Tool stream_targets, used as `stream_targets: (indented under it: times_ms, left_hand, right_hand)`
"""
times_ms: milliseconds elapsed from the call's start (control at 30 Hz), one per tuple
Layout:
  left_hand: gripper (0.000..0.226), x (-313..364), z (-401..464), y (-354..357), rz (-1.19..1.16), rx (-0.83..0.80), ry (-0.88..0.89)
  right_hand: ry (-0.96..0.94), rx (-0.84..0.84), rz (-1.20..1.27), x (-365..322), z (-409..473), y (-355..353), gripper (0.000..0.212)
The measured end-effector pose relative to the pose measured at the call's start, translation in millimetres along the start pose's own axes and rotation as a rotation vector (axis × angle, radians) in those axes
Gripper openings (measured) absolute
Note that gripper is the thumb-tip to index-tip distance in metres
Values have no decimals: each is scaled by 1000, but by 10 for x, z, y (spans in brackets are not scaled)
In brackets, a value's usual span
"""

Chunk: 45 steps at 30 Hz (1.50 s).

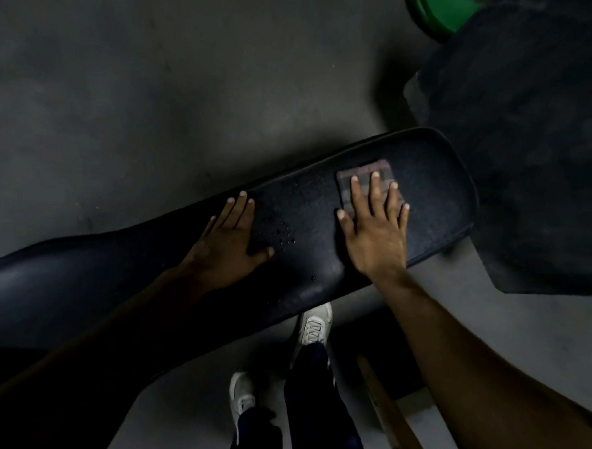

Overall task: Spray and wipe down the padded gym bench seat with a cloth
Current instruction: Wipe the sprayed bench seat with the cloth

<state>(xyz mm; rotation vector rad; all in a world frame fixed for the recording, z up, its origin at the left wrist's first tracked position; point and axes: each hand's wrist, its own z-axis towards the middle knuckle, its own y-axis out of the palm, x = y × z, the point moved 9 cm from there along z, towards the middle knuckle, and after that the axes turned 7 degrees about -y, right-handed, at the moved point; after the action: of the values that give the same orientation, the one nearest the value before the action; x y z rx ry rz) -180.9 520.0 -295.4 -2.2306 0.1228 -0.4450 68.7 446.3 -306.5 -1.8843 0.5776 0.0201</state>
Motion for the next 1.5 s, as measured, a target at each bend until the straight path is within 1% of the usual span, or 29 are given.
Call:
stream_targets:
  times_ms: [33, 67, 133, 200, 233, 300, 367, 467, 600, 700, 767, 800, 867, 967, 1033, 1133, 1200, 1300, 1400, 1500]
  left_hand:
    - [100, -36, -39, -5, -5, 23, -10]
    - [100, -81, -80, -13, -12, 45, -22]
    - [99, -191, -184, -3, -16, 54, -55]
    - [100, -314, -302, 55, -1, 9, -97]
    - [101, -373, -365, 80, 3, -16, -117]
    - [102, -457, -492, 104, -1, -39, -144]
    - [101, -508, -611, 106, -2, -42, -151]
    - [99, -550, -754, 112, -13, -23, -143]
    - [98, -610, -936, 161, 2, 27, -124]
    - [99, -691, -1094, 219, 8, 49, -121]
    - [100, -775, -1205, 265, 0, 50, -131]
    - [101, -823, -1249, 278, -4, 46, -139]
    - [102, -935, -1275, 272, -9, 48, -171]
    - [102, -1066, -1240, 186, -59, 58, -246]
    - [102, -1087, -1219, 118, -91, 60, -287]
    - [101, -1091, -1200, 56, -126, 62, -320]
    - [101, -1113, -1193, 65, -145, 41, -350]
    - [99, -1203, -1213, 160, -170, -8, -400]
    - [95, -1249, -1258, 240, -134, 7, -380]
    - [95, -1242, -1266, 281, -134, 33, -366]
  right_hand:
    - [6, -27, 10, -81, 42, 25, 70]
    - [-27, -57, -8, -220, 57, 64, 72]
    - [-196, -110, -82, -607, -27, 186, 73]
    - [-364, -119, -140, -955, -277, 322, 73]
    - [-417, -119, -153, -1073, -434, 401, 73]
    - [-477, -155, -162, -1190, -764, 599, 74]
    - [-501, -181, -179, -1164, -1086, 758, 74]
    - [-457, -174, -217, -871, -1421, 853, 72]
    - [-277, -122, -230, -451, -1397, 677, 70]
    - [-180, -84, -176, -498, -1121, 548, 67]
    - [-126, -88, -108, -674, -924, 521, 70]
    - [-129, -102, -96, -807, -846, 527, 72]
    - [-213, -144, -129, -1150, -770, 589, 75]
    - [-455, -221, -234, -1612, -952, 772, 75]
    - [-572, -257, -289, -1691, -1147, 874, 76]
    - [-671, -288, -372, -1519, -1345, 891, 74]
    - [-671, -265, -420, -1321, -1290, 790, 70]
    - [-603, -224, -453, -1097, -926, 568, 66]
    - [-464, -163, -365, -1090, -394, 362, 65]
    - [-364, -167, -265, -1319, 10, 383, 69]
